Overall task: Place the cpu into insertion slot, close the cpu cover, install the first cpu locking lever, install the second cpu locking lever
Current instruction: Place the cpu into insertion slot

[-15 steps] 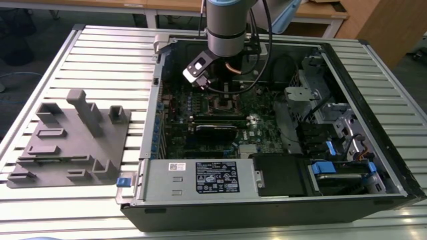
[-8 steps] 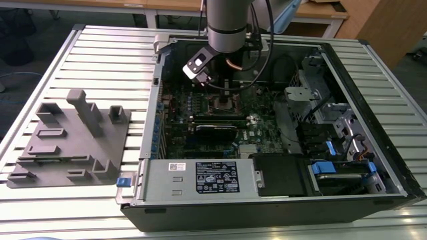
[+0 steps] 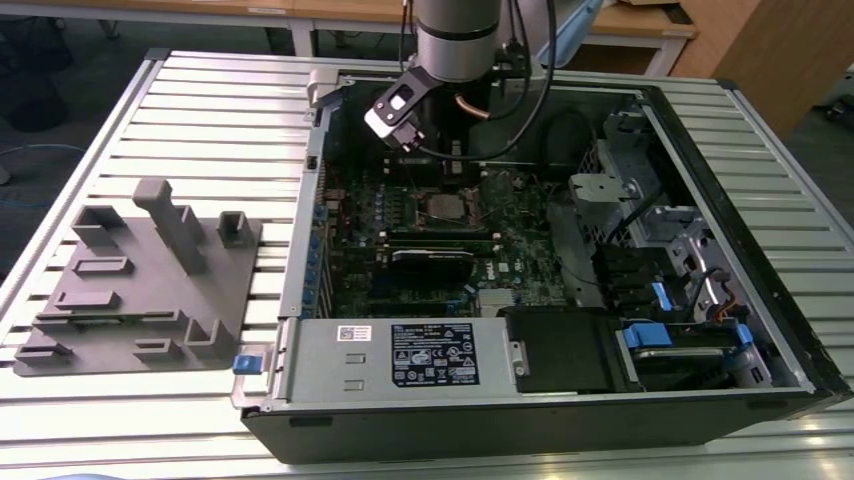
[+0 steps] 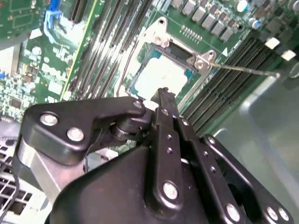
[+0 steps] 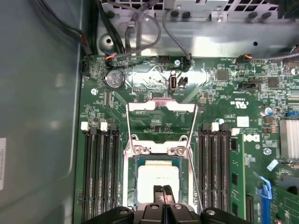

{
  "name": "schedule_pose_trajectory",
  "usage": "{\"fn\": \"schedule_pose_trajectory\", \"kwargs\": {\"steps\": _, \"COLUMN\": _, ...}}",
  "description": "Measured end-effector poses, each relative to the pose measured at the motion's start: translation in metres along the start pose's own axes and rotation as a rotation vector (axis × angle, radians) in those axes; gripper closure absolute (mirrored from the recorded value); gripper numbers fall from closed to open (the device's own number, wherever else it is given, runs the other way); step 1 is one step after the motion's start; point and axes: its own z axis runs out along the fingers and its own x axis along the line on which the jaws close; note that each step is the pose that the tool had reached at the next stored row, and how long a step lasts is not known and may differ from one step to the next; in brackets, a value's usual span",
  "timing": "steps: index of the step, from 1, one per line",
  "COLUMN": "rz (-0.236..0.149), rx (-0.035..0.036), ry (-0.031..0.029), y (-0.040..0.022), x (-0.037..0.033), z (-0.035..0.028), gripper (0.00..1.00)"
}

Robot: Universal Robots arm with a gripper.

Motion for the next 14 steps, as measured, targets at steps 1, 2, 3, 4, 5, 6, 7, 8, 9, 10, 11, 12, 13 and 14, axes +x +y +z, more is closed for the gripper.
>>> {"fn": "schedule_pose_trajectory", "kwargs": {"steps": 1, "rz": 0.000, "rx": -0.0001, "ry": 0.0001, "y": 0.0000, "x": 0.0000, "z": -0.0002, "gripper": 0.89}}
{"fn": "schedule_pose_trajectory", "kwargs": {"steps": 2, "rz": 0.000, "rx": -0.0001, "ry": 0.0002, "y": 0.0000, "x": 0.0000, "z": -0.0002, "gripper": 0.89}}
{"fn": "schedule_pose_trajectory", "kwargs": {"steps": 3, "rz": 0.000, "rx": -0.0001, "ry": 0.0002, "y": 0.0000, "x": 0.0000, "z": -0.0002, "gripper": 0.89}}
{"fn": "schedule_pose_trajectory", "kwargs": {"steps": 4, "rz": 0.000, "rx": -0.0001, "ry": 0.0002, "y": 0.0000, "x": 0.0000, "z": -0.0002, "gripper": 0.89}}
{"fn": "schedule_pose_trajectory", "kwargs": {"steps": 5, "rz": 0.000, "rx": 0.0020, "ry": 0.0002, "y": 0.0001, "x": 0.0000, "z": -0.0002, "gripper": 0.89}}
{"fn": "schedule_pose_trajectory", "kwargs": {"steps": 6, "rz": 0.000, "rx": 0.0053, "ry": 0.0000, "y": 0.0001, "x": 0.0000, "z": -0.0003, "gripper": 0.89}}
{"fn": "schedule_pose_trajectory", "kwargs": {"steps": 7, "rz": 0.000, "rx": 0.0070, "ry": -0.0002, "y": 0.0001, "x": 0.0000, "z": -0.0003, "gripper": 0.89}}
{"fn": "schedule_pose_trajectory", "kwargs": {"steps": 8, "rz": 0.000, "rx": 0.0086, "ry": -0.0001, "y": 0.0001, "x": 0.0000, "z": -0.0003, "gripper": 0.89}}
{"fn": "schedule_pose_trajectory", "kwargs": {"steps": 9, "rz": 0.000, "rx": 0.0102, "ry": -0.0001, "y": 0.0001, "x": 0.0000, "z": -0.0003, "gripper": 0.89}}
{"fn": "schedule_pose_trajectory", "kwargs": {"steps": 10, "rz": 0.000, "rx": 0.0118, "ry": 0.0000, "y": 0.0001, "x": 0.0000, "z": -0.0003, "gripper": 0.89}}
{"fn": "schedule_pose_trajectory", "kwargs": {"steps": 11, "rz": 0.000, "rx": 0.0124, "ry": 0.0000, "y": 0.0003, "x": 0.0000, "z": -0.0002, "gripper": 0.89}}
{"fn": "schedule_pose_trajectory", "kwargs": {"steps": 12, "rz": 0.000, "rx": 0.0124, "ry": 0.0002, "y": 0.0011, "x": 0.0000, "z": -0.0001, "gripper": 0.89}}
{"fn": "schedule_pose_trajectory", "kwargs": {"steps": 13, "rz": 0.000, "rx": 0.0124, "ry": 0.0002, "y": 0.0017, "x": 0.0000, "z": 0.0000, "gripper": 0.89}}
{"fn": "schedule_pose_trajectory", "kwargs": {"steps": 14, "rz": 0.000, "rx": 0.0124, "ry": 0.0001, "y": 0.0023, "x": 0.0000, "z": 0.0000, "gripper": 0.89}}
